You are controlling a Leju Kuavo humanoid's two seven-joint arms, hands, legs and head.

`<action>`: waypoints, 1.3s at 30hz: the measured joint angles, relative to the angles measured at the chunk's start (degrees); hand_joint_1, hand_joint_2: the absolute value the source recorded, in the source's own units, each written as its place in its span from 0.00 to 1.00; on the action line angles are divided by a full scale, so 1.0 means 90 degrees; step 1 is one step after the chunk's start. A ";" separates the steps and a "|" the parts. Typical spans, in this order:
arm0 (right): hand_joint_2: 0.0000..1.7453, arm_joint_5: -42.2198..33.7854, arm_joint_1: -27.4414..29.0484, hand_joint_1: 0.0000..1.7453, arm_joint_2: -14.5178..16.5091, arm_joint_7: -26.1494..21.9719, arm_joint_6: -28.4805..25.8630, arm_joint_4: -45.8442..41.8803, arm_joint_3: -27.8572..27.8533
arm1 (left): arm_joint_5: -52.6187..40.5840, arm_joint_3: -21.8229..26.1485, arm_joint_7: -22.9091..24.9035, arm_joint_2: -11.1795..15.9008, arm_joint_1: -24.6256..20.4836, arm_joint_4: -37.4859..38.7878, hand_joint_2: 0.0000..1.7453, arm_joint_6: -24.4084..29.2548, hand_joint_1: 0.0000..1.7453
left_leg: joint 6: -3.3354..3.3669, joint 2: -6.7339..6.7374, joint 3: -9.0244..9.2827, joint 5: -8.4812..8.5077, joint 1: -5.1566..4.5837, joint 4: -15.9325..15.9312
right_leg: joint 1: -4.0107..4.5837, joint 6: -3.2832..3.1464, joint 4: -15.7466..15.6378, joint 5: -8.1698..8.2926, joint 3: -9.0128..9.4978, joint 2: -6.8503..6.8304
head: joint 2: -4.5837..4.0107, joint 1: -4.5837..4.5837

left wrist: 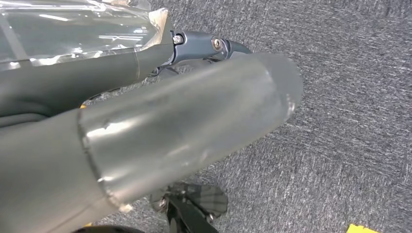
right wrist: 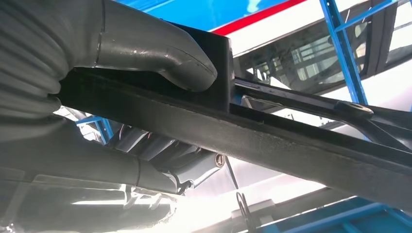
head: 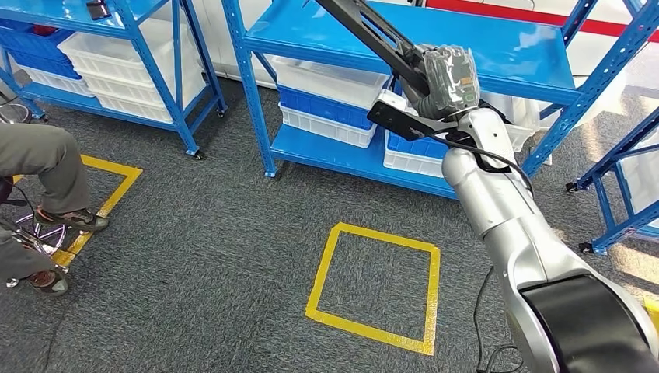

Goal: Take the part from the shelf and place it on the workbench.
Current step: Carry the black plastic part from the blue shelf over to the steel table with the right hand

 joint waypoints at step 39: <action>1.00 0.0157 -0.0025 1.00 -0.0104 0.0117 -0.0036 -0.0033 -0.0078 | -0.0061 0.0019 0.0007 0.0019 -0.0010 0.0003 0.00 -0.0005 0.00 | 0.0434 -0.0005 0.0335 0.0151 -0.0107 -0.0728 | 0.0074 0.0151 0.0863 -0.0251 -0.0718 0.0134 | 0.0000 0.0039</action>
